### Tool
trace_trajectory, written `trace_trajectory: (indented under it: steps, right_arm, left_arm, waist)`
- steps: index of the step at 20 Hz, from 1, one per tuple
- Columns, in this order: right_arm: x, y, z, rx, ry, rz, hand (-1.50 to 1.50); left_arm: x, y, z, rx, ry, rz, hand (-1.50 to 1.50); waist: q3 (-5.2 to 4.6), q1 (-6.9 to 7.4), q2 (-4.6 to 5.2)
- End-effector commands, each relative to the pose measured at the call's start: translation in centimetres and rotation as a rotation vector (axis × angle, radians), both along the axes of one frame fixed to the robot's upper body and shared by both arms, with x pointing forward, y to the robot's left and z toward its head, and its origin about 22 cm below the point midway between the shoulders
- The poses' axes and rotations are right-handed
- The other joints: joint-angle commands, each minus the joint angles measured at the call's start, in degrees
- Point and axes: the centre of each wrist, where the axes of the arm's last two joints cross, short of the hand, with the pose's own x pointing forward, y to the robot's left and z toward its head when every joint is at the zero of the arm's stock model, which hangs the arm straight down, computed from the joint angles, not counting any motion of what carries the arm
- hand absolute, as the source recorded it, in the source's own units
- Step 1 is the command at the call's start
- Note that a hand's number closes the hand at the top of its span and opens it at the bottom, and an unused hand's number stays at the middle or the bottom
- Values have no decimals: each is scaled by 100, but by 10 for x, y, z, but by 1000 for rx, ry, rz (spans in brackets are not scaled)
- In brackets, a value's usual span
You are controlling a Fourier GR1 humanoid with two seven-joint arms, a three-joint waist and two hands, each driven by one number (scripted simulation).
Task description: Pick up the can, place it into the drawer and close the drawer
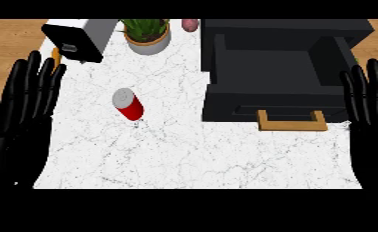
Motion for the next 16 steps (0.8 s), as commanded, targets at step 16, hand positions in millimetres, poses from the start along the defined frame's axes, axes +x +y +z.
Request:
trace_trajectory:
  steps: [16]
  right_arm:
    - [-15,-28,-17,-36,319,-91,-150]
  left_arm:
    - [37,-55,15,47,417,49,-150]
  waist:
    - [163,-53,-35]
